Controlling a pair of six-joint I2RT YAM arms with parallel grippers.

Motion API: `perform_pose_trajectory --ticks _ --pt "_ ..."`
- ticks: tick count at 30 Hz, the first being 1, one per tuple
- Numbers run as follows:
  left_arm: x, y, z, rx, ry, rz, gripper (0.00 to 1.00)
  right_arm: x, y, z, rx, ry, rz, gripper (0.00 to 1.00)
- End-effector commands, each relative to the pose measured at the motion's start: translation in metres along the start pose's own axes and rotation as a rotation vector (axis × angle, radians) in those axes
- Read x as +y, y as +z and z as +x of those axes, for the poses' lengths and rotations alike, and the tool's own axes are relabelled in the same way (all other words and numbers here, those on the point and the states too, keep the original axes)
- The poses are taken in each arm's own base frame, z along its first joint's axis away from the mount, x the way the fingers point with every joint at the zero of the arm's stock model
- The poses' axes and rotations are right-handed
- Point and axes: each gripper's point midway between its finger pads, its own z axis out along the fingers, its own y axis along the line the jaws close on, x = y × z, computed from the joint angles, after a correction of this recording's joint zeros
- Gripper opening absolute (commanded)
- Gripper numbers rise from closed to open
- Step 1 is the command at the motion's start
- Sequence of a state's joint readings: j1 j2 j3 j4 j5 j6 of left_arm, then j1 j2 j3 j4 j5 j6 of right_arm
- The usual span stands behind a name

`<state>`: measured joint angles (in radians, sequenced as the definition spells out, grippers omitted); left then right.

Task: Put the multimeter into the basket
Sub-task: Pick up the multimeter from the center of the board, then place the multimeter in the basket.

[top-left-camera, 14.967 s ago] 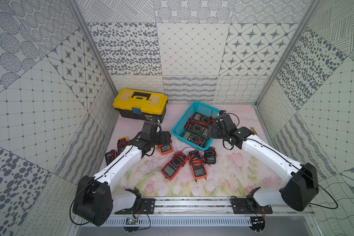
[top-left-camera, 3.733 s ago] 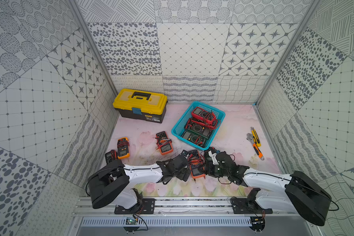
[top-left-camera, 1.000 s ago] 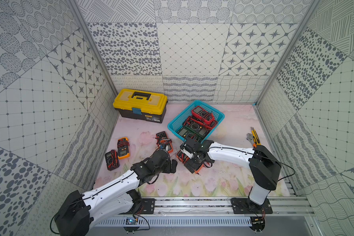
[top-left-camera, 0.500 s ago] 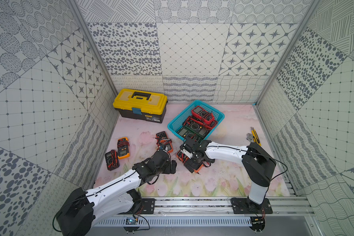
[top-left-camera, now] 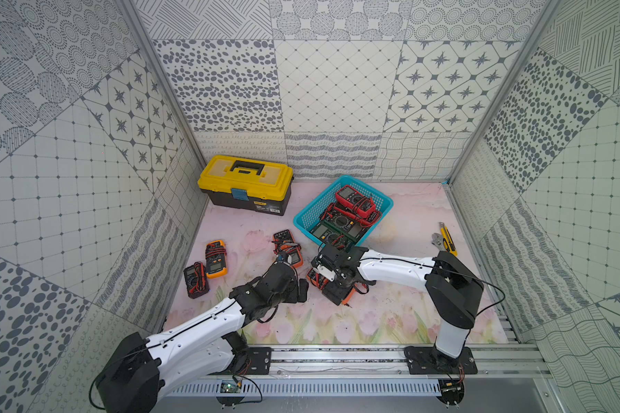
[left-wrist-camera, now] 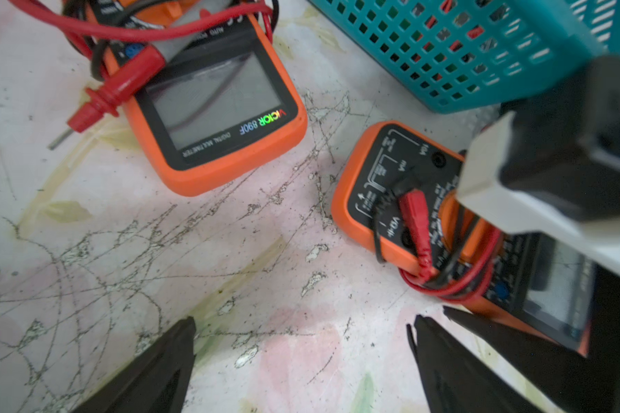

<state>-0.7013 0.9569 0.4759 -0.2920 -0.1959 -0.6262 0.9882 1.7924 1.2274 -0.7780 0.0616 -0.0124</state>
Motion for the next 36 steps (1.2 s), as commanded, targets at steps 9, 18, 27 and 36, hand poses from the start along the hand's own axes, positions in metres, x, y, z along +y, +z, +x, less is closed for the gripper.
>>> perform_pose_trajectory --ticks 9,18,27,36 --pt "0.047 -0.057 -0.040 -0.285 -0.120 -0.176 0.99 -0.048 -0.162 -0.080 -0.435 0.002 0.087 0.07" --pt "0.036 -0.057 -0.052 -0.300 -0.076 -0.152 0.99 -0.161 -0.168 -0.139 -0.514 0.000 0.215 0.00" --pt "0.035 -0.051 -0.053 -0.282 -0.090 -0.167 0.99 -0.216 -0.124 -0.167 -0.506 -0.005 0.151 0.00" --pt "0.034 -0.048 -0.054 -0.244 -0.075 -0.189 0.99 -0.226 -0.068 -0.148 -0.365 -0.013 0.116 0.00"
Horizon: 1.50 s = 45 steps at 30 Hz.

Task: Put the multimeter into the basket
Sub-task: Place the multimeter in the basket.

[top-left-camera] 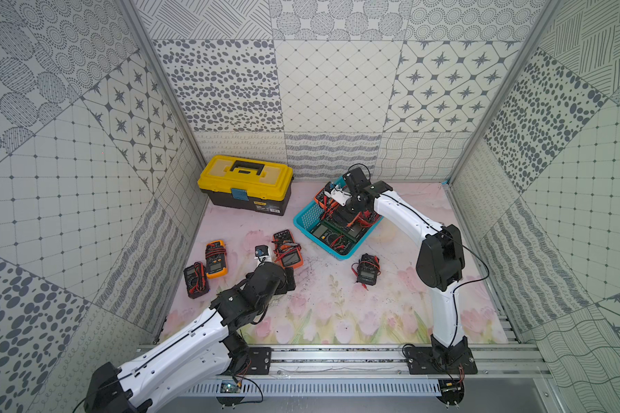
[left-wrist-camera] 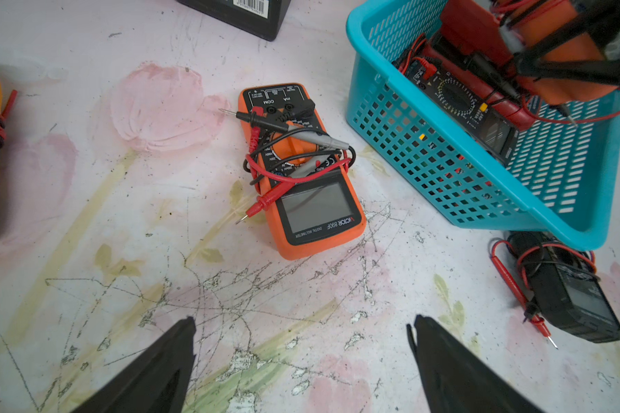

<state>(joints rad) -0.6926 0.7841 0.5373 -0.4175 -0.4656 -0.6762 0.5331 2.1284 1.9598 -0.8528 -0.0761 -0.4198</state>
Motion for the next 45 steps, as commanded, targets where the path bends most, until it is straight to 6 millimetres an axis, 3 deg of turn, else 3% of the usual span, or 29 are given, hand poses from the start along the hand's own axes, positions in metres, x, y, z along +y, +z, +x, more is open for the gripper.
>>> perform_pose_trajectory --ticks 1,8,18,21,25,29,34,45 --pt "0.003 0.002 -0.004 0.010 0.014 -0.031 0.99 -0.007 -0.006 -0.013 -0.050 -0.021 -0.005 0.00" --pt "0.011 0.014 -0.005 0.103 -0.074 -0.068 0.99 0.002 0.017 0.010 0.028 -0.013 -0.057 0.00" --pt "0.015 0.025 -0.021 0.120 -0.167 -0.077 0.99 -0.011 0.057 0.029 0.113 0.002 -0.021 0.05" --pt "0.018 0.027 -0.023 0.117 -0.184 -0.092 0.99 -0.016 0.067 0.032 0.128 0.020 -0.009 0.15" --pt "0.019 0.030 -0.027 0.115 -0.193 -0.103 0.99 -0.022 0.075 0.037 0.145 0.043 0.008 0.38" --pt "0.023 0.031 -0.027 0.131 -0.185 -0.121 0.99 -0.020 0.065 0.031 0.118 0.044 0.006 0.69" --pt "0.025 0.037 -0.027 0.161 -0.179 -0.134 0.99 -0.019 0.038 0.012 0.042 0.051 0.016 0.99" --pt "0.023 0.055 -0.031 0.188 -0.170 -0.162 0.99 -0.010 -0.040 -0.035 -0.166 0.036 0.086 0.98"
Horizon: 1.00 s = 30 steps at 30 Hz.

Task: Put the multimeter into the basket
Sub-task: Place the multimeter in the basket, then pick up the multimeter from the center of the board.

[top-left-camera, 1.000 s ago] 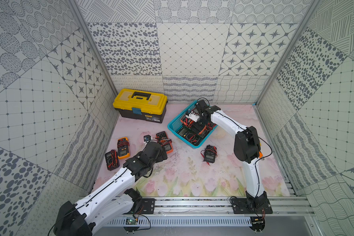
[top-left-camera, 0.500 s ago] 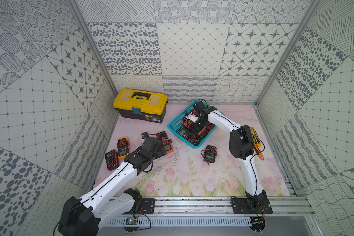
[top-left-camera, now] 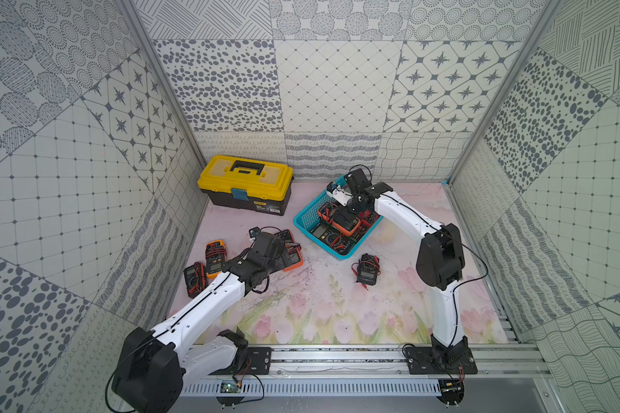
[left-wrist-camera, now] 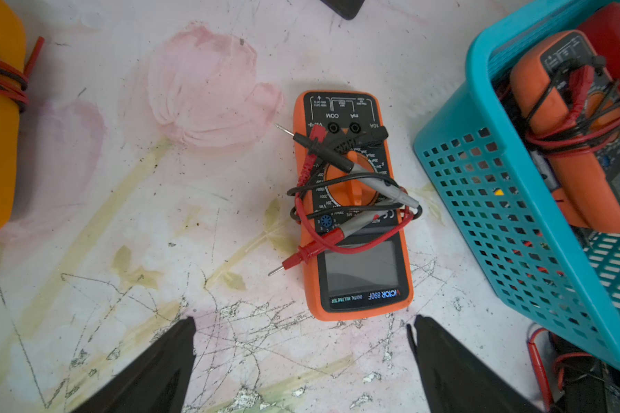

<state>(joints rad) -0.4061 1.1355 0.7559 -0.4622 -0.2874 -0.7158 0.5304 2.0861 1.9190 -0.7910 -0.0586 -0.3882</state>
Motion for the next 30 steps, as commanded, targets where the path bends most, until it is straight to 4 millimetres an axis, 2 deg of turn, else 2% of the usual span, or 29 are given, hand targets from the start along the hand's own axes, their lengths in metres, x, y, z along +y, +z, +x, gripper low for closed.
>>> perform_pose_trajectory --ticks 1,7,11,14,19,24,30 --pt "-0.005 0.008 -0.003 0.018 0.015 -0.007 0.99 -0.004 -0.035 -0.032 -0.137 0.014 0.057 0.98" --pt "-0.012 0.029 -0.006 0.035 -0.005 -0.034 0.99 -0.023 -0.088 -0.047 -0.297 0.130 0.197 0.98" --pt "-0.020 0.044 -0.003 0.077 -0.006 -0.048 0.99 -0.034 -0.121 -0.041 -0.385 0.254 0.284 0.99" --pt "-0.024 0.052 -0.001 0.092 0.012 -0.043 0.99 -0.031 -0.140 -0.034 -0.438 0.307 0.287 0.98" --pt "-0.044 0.062 -0.001 0.111 0.076 0.031 0.99 -0.020 -0.154 -0.024 -0.503 0.349 0.258 0.98" --pt "-0.049 0.076 -0.001 0.140 0.089 0.018 0.99 -0.012 -0.158 -0.020 -0.529 0.369 0.224 0.99" --pt "-0.053 0.094 0.005 0.191 0.092 -0.010 0.99 0.003 -0.157 -0.025 -0.559 0.350 0.152 0.98"
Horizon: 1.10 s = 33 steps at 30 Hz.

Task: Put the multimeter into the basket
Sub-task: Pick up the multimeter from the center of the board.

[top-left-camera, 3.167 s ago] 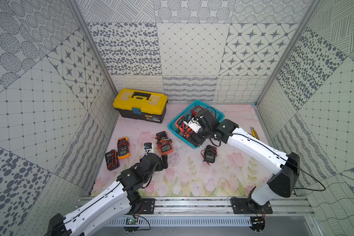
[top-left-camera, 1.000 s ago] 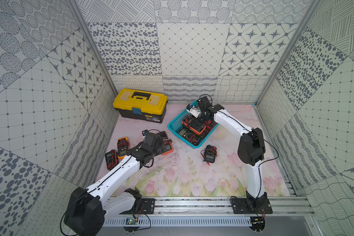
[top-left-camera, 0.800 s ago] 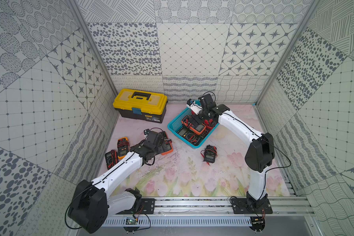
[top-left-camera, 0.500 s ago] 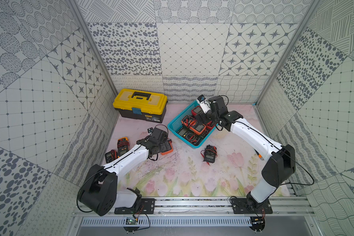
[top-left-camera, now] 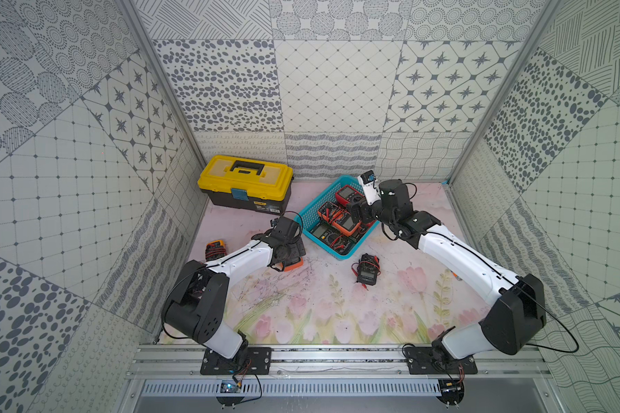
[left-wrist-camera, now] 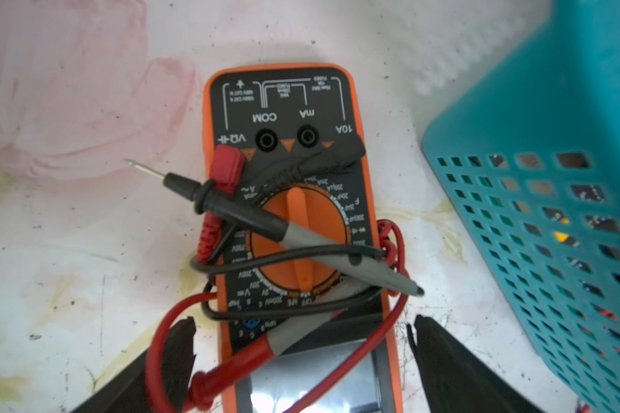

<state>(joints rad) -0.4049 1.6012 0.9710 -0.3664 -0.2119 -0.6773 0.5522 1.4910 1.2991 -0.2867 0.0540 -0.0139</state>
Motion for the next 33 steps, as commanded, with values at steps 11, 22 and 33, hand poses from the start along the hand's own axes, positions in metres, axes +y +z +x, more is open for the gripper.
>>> perform_pose_trajectory --ticks 11,22,33 --pt "0.008 0.026 0.013 0.078 -0.011 -0.085 0.99 0.019 -0.006 -0.019 -0.084 0.022 -0.078 0.99" --pt "0.008 0.045 0.023 0.104 -0.075 -0.087 0.64 0.019 -0.003 -0.014 -0.072 0.028 -0.065 0.99" --pt "0.008 0.019 0.013 0.020 -0.207 -0.033 0.10 0.016 -0.009 -0.013 -0.081 0.032 -0.045 0.99"
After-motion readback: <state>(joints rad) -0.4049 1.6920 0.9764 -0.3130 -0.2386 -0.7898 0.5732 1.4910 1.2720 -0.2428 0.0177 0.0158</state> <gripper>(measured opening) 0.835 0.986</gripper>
